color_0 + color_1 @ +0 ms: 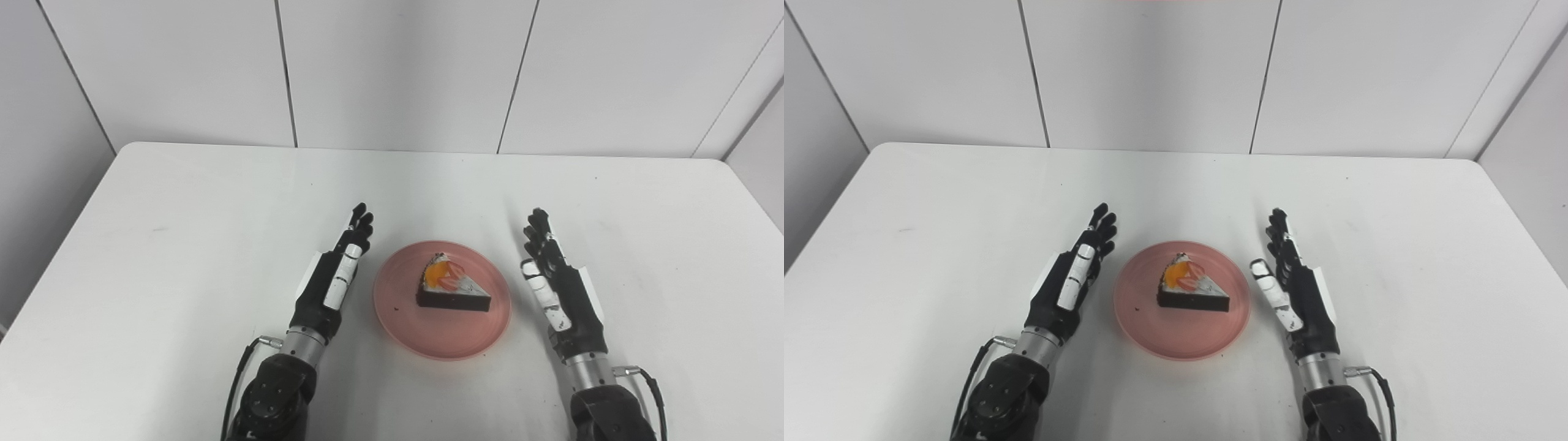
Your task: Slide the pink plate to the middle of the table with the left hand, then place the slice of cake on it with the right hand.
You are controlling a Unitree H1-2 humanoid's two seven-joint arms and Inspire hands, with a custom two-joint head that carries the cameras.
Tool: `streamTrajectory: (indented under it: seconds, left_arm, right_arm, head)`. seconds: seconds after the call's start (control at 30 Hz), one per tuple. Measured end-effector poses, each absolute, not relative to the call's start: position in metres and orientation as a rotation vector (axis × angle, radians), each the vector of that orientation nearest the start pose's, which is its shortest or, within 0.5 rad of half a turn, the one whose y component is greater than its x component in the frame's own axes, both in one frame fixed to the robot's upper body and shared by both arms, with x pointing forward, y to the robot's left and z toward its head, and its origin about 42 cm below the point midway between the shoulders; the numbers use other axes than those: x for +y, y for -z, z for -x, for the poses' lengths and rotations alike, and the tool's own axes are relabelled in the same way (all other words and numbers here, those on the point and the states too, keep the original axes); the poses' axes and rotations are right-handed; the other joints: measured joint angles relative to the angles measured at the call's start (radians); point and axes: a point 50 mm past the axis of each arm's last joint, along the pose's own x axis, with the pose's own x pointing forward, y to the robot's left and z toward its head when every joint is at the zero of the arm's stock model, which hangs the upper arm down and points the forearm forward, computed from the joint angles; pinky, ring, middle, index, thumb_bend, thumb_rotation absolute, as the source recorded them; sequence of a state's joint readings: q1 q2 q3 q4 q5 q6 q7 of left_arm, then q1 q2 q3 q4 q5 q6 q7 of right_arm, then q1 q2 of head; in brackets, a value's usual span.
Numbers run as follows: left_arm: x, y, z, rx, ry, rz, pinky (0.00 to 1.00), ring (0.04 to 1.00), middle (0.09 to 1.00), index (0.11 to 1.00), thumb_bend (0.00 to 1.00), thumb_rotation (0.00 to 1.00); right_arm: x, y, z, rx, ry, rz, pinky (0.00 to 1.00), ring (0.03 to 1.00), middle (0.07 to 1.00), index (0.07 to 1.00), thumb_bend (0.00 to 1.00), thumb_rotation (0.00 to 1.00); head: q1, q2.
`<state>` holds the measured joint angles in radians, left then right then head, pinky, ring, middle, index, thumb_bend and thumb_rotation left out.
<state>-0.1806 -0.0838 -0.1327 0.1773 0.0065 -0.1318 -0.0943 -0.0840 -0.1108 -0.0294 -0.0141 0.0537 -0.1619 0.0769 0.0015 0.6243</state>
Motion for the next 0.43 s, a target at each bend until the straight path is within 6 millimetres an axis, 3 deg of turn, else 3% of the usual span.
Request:
streamTrajectory:
  seconds: [0.07, 0.3, 0.43]
  left_arm:
    - [0.122, -0.114, -0.333, -0.177, 0.270, 0.057, 1.00, 1.000, 1.000, 1.000, 0.63, 1.00]
    - [0.118, -0.117, -0.334, -0.231, 0.218, 0.067, 1.00, 1.000, 1.000, 1.000, 0.58, 1.00]
    - [0.120, -0.117, -0.335, -0.209, 0.226, 0.105, 1.00, 1.000, 1.000, 1.000, 0.59, 1.00]
  right_arm:
    - [-0.244, -0.136, -0.309, -0.257, -0.058, 0.025, 1.00, 1.000, 1.000, 1.000, 0.77, 0.85]
    - [-0.230, -0.134, -0.306, -0.250, -0.013, -0.128, 1.00, 1.000, 1.000, 1.000, 0.69, 0.96]
    - [-0.226, -0.132, -0.308, -0.208, -0.023, -0.137, 1.00, 1.000, 1.000, 1.000, 0.67, 0.94]
  head:
    - [0.008, 0.000]
    - [0.008, -0.020]
    - [0.011, -0.037]
